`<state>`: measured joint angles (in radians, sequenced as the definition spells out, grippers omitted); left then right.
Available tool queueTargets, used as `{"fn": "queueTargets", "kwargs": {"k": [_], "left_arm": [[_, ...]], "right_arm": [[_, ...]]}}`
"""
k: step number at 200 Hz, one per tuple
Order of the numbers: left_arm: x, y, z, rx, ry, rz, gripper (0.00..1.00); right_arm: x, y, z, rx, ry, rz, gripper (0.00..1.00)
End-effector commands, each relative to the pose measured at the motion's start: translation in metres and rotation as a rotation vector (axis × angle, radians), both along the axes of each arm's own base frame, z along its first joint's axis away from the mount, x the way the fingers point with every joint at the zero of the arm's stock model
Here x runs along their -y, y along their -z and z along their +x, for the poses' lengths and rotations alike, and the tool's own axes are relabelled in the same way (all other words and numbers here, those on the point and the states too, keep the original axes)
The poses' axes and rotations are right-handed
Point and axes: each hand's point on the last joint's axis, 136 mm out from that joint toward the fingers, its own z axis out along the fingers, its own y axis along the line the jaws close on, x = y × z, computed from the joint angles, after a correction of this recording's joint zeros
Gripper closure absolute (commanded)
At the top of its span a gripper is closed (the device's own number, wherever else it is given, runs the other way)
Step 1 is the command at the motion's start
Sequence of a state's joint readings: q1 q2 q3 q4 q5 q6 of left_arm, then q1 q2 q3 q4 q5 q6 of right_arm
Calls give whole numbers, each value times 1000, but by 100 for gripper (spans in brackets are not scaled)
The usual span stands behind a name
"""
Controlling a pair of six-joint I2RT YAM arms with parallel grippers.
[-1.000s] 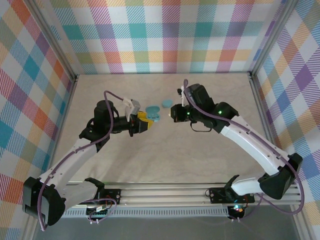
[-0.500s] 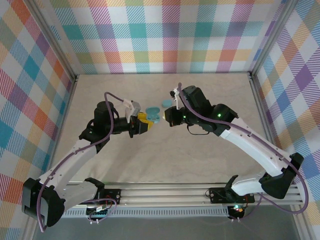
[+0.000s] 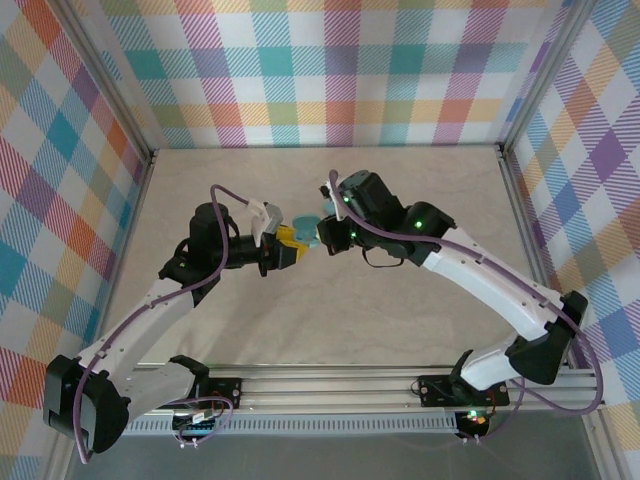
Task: Insert the wireless bluetooth earbuds into the charging case
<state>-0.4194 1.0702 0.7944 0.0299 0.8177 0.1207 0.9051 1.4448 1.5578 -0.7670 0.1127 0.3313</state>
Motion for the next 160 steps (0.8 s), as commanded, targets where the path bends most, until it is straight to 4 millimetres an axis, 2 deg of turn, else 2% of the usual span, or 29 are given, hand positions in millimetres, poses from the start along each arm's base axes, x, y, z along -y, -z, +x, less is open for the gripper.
{"fn": "queueTargets", "kwargs": {"k": [1,101,160], "left_arm": [[4,-5,-6,39,31,-12,100],[4,-8,-7,44,36,-14,100],[5,-9,-7,45,36,-13,100]], "right_arm": [[-2,-3,0,34,-37,-43,95],[-7,12,-5,43,-174,-159,95],[-21,21,-20,-2,-282,-157,90]]}}
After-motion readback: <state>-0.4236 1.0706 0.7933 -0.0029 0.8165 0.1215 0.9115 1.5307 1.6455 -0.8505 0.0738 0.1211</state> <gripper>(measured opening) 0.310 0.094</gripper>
